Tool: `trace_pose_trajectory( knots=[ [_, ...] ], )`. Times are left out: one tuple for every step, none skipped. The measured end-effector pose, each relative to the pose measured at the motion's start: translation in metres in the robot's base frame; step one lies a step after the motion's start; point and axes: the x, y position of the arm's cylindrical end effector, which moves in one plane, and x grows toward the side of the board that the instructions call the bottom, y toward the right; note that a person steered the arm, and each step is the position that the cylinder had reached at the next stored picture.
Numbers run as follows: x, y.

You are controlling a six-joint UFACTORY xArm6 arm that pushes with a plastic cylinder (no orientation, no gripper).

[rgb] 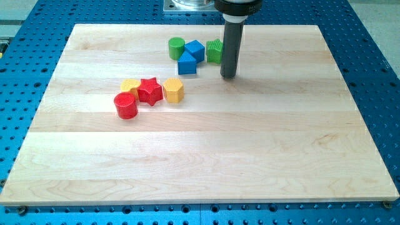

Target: Place your arm diagonally bottom right to the blue triangle

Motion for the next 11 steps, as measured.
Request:
trace_pose_trajectory(
  knots=[
    [0.000, 0.000],
    [0.000, 0.001],
    [0.000, 0.001],
    [0.000, 0.001],
    [0.000, -0.002],
    [0.005, -0.004],
    [0.042, -0.004],
    [0.058, -0.032],
    [0.042, -0.034],
    [0.019, -0.048],
    [0.019, -0.073]
  ],
)
